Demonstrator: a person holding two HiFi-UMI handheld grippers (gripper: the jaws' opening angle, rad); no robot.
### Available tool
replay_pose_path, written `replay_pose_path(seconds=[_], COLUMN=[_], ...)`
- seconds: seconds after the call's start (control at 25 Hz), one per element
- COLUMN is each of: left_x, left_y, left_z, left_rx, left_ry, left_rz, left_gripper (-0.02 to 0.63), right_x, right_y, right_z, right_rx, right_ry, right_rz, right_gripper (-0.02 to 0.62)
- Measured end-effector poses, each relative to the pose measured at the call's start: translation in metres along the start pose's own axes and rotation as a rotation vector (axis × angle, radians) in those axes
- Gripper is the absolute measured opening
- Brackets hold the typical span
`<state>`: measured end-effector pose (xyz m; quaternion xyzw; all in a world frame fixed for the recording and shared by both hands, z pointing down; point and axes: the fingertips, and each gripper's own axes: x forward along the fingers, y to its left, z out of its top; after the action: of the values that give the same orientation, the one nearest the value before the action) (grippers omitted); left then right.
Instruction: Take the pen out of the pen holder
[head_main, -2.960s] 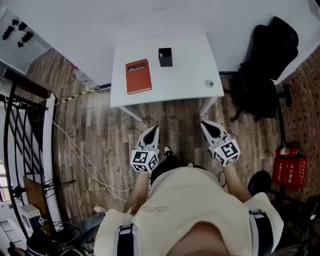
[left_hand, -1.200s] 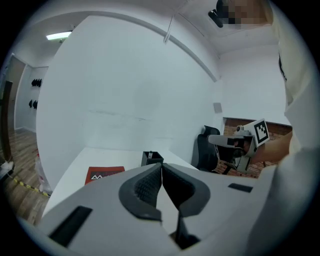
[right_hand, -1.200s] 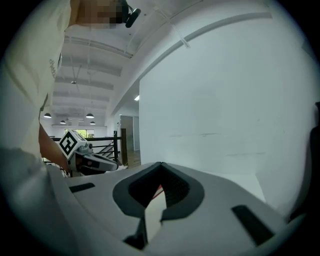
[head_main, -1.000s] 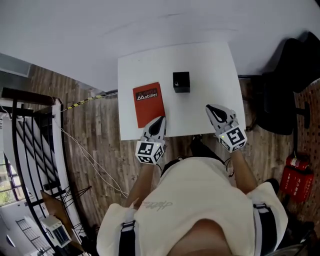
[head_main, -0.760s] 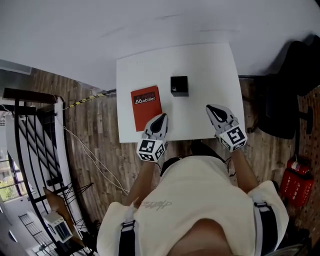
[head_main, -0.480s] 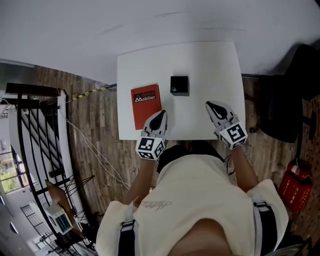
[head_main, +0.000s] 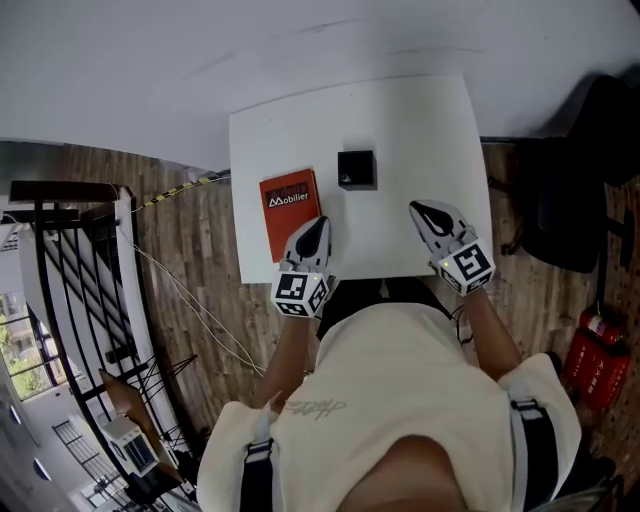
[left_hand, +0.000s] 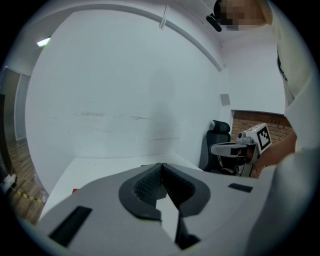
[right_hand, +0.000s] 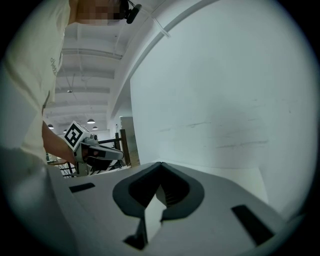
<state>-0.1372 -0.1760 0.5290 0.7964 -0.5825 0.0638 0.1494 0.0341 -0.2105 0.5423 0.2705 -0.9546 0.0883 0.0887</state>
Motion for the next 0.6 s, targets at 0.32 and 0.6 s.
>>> replay_pose_path(seconds=[0.32,0.6], left_x=[0.011,0.011], left_y=[0.0,0.009], left_z=[0.011,0.005], left_rx=[0.028,0.013], left_ry=[-0.005,0.014], left_rz=[-0.098,-0.137], left_gripper=[0.02,0.021], right_x=[0.006,0.021], right_y=[0.003,0.019], right_z=[0.015,0.019], right_rx=[-0.012,-0.039], right_ry=[-0.006,0.0], right_rz=[-0.05,-0.056], right_gripper=[0.008,0.008])
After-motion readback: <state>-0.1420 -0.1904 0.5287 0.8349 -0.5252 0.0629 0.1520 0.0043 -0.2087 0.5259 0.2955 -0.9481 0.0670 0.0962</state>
